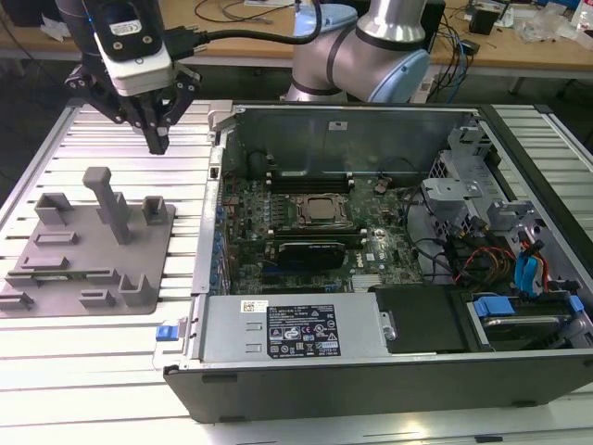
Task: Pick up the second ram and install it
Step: 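Reach for the second ram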
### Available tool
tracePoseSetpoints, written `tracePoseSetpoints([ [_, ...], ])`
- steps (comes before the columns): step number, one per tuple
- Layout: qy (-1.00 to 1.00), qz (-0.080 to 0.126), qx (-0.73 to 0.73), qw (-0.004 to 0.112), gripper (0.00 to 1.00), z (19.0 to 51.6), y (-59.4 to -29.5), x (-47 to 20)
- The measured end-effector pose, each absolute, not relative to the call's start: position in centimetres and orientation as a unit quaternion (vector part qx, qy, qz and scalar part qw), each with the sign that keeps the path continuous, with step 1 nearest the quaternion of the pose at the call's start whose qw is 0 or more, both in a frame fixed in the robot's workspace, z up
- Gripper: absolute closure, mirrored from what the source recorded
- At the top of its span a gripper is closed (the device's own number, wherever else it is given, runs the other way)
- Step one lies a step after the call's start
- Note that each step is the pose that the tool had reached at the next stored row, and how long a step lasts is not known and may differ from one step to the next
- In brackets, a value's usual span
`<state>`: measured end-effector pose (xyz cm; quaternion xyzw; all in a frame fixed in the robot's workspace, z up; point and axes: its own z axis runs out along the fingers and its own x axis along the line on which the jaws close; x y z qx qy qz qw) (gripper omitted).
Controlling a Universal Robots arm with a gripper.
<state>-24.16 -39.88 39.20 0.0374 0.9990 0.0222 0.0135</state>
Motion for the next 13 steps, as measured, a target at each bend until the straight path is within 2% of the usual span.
tracePoseSetpoints([
  [13,0.999,0.022,0.037,0.015,0.92,38.8,-39.9,-29.3],
])
